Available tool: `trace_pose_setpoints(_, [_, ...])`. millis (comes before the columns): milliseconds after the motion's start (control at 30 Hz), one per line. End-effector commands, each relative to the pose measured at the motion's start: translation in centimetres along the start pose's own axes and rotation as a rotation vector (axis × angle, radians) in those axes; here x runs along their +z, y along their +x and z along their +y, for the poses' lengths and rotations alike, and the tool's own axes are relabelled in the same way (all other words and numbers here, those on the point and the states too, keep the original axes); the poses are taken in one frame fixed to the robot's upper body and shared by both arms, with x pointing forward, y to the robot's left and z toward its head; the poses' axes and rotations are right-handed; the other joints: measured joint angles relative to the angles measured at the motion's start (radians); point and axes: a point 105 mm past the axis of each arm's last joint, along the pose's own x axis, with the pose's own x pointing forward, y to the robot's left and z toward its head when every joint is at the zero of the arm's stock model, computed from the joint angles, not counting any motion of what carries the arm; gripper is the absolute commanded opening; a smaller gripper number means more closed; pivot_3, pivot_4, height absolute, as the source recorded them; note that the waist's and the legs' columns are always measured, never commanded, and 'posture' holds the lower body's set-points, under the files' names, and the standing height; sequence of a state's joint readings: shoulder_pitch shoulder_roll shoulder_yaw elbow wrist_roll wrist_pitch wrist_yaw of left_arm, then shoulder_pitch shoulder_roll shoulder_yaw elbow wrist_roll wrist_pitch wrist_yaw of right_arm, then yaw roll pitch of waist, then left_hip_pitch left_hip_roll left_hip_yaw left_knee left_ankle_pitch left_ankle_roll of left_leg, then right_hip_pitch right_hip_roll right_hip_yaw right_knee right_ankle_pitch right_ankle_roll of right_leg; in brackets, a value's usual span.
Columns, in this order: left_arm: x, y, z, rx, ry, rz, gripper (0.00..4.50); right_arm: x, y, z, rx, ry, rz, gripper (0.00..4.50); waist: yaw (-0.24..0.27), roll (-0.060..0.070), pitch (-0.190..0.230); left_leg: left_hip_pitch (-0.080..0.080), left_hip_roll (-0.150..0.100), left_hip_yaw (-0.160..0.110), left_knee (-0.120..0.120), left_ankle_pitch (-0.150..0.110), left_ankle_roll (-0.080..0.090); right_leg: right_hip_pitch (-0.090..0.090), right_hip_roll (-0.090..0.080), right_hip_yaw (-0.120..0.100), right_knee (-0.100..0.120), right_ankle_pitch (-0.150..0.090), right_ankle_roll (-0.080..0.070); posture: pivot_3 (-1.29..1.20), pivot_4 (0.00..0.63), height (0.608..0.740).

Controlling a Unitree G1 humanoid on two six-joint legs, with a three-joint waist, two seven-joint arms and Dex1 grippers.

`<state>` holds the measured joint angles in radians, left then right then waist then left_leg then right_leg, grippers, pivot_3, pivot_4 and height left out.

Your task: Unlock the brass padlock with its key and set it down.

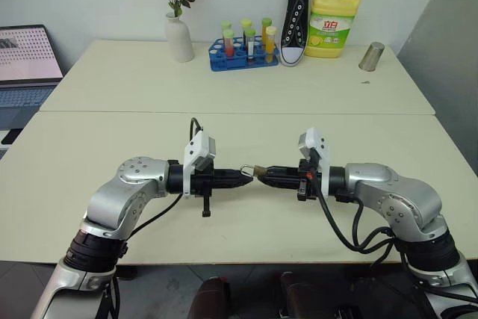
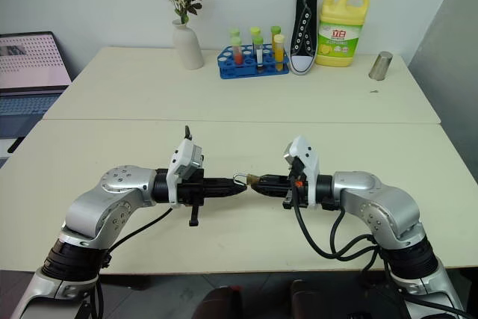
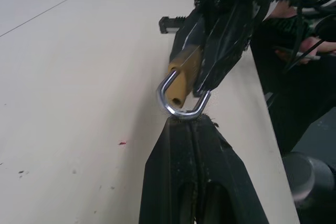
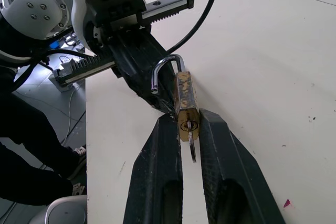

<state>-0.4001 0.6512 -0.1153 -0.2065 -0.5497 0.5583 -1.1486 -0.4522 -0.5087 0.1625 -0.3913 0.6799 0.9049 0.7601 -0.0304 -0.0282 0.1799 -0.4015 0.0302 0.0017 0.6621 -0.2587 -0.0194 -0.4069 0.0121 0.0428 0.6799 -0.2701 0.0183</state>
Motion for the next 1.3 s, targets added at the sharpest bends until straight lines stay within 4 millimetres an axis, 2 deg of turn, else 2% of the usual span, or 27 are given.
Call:
trace_pose_setpoints(33, [2.2, -0.5, -0.3, -0.007, 0.042, -0.044, 0.00, 0.9, -0.1, 0.7, 0.017, -0.046, -0.023, 0.13, 0.000, 0.000, 0.000, 0.000, 0.000, 0.000, 0.000, 0.000, 0.000, 0.000, 0.000, 0.000, 0.000, 0.000, 0.000, 0.00, 0.150, 0.740])
trace_pose_setpoints(400, [3.2, -0.5, -0.1, 0.013, 0.016, -0.080, 0.00, 0.8, 0.0, 0.8, 0.025, -0.043, -0.022, 0.13, 0.000, 0.000, 0.000, 0.000, 0.000, 0.000, 0.000, 0.000, 0.000, 0.000, 0.000, 0.000, 0.000, 0.000, 0.000, 0.00, 0.150, 0.740])
trace_pose_setpoints(1300, [3.9, -0.7, 0.0, 0.027, 0.019, -0.093, 0.00, 0.6, 0.0, 0.9, 0.025, -0.033, -0.015, 0.13, 0.000, 0.000, 0.000, 0.000, 0.000, 0.000, 0.000, 0.000, 0.000, 0.000, 0.000, 0.000, 0.000, 0.000, 0.000, 0.00, 0.150, 0.740])
